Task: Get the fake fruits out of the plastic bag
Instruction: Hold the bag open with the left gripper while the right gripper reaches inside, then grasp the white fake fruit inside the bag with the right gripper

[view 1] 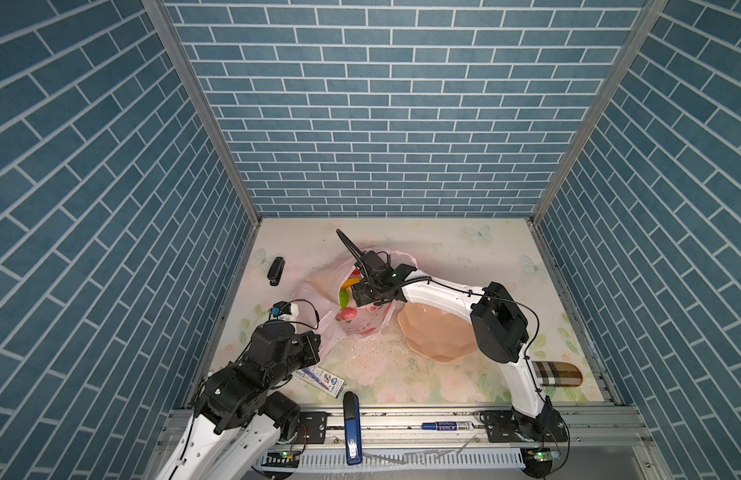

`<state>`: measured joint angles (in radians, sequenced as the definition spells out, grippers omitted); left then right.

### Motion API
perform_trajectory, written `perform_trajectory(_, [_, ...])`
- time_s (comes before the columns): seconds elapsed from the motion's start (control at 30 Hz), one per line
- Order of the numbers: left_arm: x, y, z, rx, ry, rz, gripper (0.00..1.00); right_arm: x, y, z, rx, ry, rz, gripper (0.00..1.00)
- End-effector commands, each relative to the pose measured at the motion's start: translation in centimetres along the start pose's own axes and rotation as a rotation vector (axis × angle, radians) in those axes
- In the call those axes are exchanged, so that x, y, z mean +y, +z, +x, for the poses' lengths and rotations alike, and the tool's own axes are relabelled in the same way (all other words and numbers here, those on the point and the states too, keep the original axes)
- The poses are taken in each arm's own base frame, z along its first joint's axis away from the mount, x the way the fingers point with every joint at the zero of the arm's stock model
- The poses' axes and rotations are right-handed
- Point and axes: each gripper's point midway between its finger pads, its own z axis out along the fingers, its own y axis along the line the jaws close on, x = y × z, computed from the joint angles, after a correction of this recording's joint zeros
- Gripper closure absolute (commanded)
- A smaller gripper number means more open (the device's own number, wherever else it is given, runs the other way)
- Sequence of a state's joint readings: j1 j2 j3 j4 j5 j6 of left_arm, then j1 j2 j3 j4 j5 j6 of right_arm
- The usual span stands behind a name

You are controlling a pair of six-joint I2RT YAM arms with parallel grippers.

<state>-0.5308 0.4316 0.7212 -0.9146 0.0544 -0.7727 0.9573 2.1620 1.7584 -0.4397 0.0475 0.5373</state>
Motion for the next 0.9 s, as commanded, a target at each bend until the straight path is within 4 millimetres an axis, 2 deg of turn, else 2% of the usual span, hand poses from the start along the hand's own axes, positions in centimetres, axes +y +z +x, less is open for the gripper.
perform_trajectory(0.0, [0.0, 0.3, 0.7, 0.024, 0.012, 0.016, 0.94, -0.2, 0.0, -2.2, -0.043, 0.183, -0.015, 0.17])
perform_trajectory(0.03, [-0.1, 0.2, 0.7, 0.024, 0.014, 0.022, 0.94, -0.3, -0.1, -2.6, -0.052, 0.204, -0.013, 0.13])
perform_trajectory(0.07, [-0.2, 0.2, 0.8, 0.027, 0.017, 0.027, 0.94, -0.7, 0.9, -2.2, -0.039, 0.223, 0.004, 0.1])
perform_trajectory(0.1, [-0.3, 0.3, 0.8, 0.028, 0.02, 0.032, 0.94, -0.8, 1.1, -2.3, -0.037, 0.235, 0.01, 0.07])
perform_trajectory(0.23, [-0.3, 1.0, 1.3, 0.048, 0.026, 0.045, 0.94, -1.2, 1.6, -2.6, -0.035, 0.282, 0.038, 0.01])
perform_trajectory(0.6, [-0.7, 1.4, 1.6, 0.056, 0.026, 0.079, 0.94, -1.2, 3.5, -2.0, 0.001, 0.382, 0.022, 0.02])
perform_trajectory(0.87, [-0.7, 1.5, 1.8, 0.055, 0.019, 0.09, 0.94, -1.2, 4.6, -1.8, -0.001, 0.389, 0.021, 0.09])
